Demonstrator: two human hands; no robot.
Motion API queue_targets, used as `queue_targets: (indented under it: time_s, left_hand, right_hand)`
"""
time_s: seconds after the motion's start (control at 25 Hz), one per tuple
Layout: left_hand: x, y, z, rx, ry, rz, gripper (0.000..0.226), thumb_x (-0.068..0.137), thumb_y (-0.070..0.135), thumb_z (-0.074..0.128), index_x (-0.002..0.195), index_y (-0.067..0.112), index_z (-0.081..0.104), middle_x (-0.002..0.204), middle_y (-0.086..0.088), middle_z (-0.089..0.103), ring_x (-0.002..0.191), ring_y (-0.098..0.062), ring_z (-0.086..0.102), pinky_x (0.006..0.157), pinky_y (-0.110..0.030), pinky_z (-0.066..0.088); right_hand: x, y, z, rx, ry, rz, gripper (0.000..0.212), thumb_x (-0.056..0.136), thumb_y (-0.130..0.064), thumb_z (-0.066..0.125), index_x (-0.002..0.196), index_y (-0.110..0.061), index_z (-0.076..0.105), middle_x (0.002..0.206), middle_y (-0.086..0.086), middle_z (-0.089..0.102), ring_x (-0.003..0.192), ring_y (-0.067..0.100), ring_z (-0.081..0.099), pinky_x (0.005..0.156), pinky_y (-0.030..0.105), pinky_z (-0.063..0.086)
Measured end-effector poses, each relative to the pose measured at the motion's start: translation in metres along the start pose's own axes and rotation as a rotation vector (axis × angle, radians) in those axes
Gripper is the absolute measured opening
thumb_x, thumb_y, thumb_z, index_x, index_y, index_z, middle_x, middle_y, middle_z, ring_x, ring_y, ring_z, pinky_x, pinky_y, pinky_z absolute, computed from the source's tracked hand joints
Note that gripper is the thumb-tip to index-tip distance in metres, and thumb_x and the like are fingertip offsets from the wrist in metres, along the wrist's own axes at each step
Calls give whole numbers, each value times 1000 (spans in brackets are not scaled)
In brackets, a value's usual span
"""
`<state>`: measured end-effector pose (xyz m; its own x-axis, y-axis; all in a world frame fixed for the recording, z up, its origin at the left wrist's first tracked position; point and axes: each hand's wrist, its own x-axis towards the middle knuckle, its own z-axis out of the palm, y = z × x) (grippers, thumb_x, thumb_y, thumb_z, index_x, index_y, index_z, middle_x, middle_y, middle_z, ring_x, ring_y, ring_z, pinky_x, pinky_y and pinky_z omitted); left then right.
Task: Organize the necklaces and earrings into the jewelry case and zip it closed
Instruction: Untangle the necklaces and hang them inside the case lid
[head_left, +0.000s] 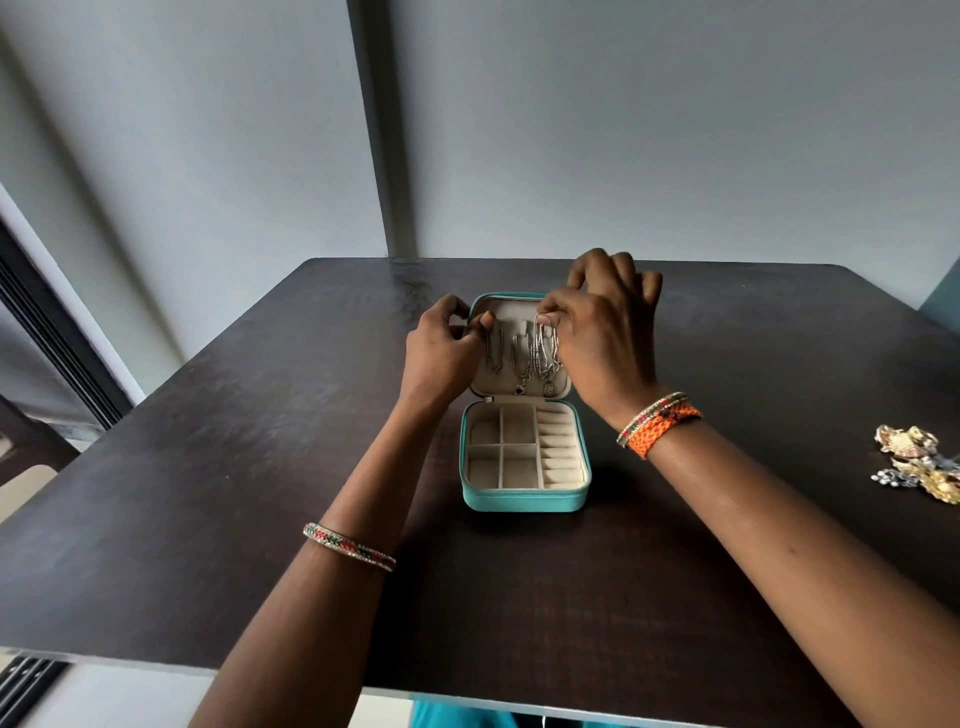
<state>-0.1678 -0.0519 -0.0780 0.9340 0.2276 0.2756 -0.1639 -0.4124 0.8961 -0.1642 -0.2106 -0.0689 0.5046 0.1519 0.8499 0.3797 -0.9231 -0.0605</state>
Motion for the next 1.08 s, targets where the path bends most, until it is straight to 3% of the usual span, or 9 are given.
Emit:
queue_targets:
  time_s: [0.24, 0.36, 0.48, 0.6, 0.72, 0.76, 0.92, 1.0, 1.08]
  left_hand:
    - [-2, 4, -2, -30, -38, 29, 21, 91, 31, 59, 94, 10, 58, 88, -8, 69, 82, -25, 65, 70, -33, 52]
    - [0, 3, -4, -85, -99, 42, 23, 83, 38, 62, 83, 17, 54, 86, -12, 72, 73, -24, 62, 69, -34, 49]
    - [0, 3, -5, -119, -142, 64, 30, 74, 46, 59, 81, 17, 52, 85, -15, 72, 73, -21, 59, 71, -37, 49]
    - [-2, 4, -5, -144, -158, 72, 36, 74, 47, 59, 86, 14, 53, 86, -14, 72, 76, -21, 60, 73, -38, 49]
    - [-2, 3, -6, -176, -153, 44, 32, 74, 45, 60, 84, 15, 54, 82, -9, 69, 76, -19, 58, 71, -32, 46]
    - [-1, 2, -6, -191, -154, 29, 30, 77, 43, 61, 86, 15, 55, 82, -8, 68, 76, -18, 57, 70, -30, 45]
    - [-1, 3, -7, -273, -186, -19, 18, 90, 27, 61, 87, 11, 53, 84, -12, 60, 78, -19, 50, 64, -26, 41]
    - [-1, 0, -5, -277, -120, -25, 23, 83, 35, 64, 80, 15, 54, 76, -7, 60, 73, -18, 50, 65, -32, 41]
    - [-1, -3, -3, -239, -4, -53, 24, 79, 41, 62, 73, 19, 56, 68, -1, 62, 66, -18, 53, 66, -37, 48]
  right_hand:
    - [8, 10, -3, 465, -212, 527, 50, 71, -22, 79, 107, -13, 46, 113, 1, 41, 107, 14, 37, 81, 32, 27]
    - [14, 16, -6, 1035, -489, 976, 40, 70, -16, 79, 99, -18, 51, 103, 1, 49, 91, 11, 44, 73, 28, 34]
    - [13, 21, -7, 1340, -718, 1207, 16, 69, -11, 71, 80, -15, 61, 84, 5, 57, 76, 16, 51, 70, 31, 41]
    - [10, 22, -6, 1506, -735, 1239, 16, 74, -7, 61, 89, -10, 61, 88, 10, 63, 87, 26, 60, 86, 39, 49]
    - [6, 21, -8, 1593, -787, 1209, 58, 63, -9, 68, 119, -6, 59, 100, 13, 64, 89, 27, 63, 87, 42, 52]
    - [5, 22, -9, 1595, -793, 1193, 59, 62, -9, 68, 121, -5, 58, 99, 12, 64, 86, 26, 63, 86, 41, 52]
    - [4, 18, -10, 1497, -659, 1067, 7, 77, -7, 60, 81, -11, 63, 74, 1, 66, 75, 18, 59, 73, 32, 50]
    - [2, 18, -5, 1329, -611, 896, 7, 79, -8, 63, 82, -12, 66, 80, -1, 70, 83, 17, 63, 79, 32, 49]
    - [-4, 16, 0, 1143, -624, 735, 22, 80, -11, 67, 102, -9, 67, 101, 5, 71, 98, 19, 66, 93, 37, 51]
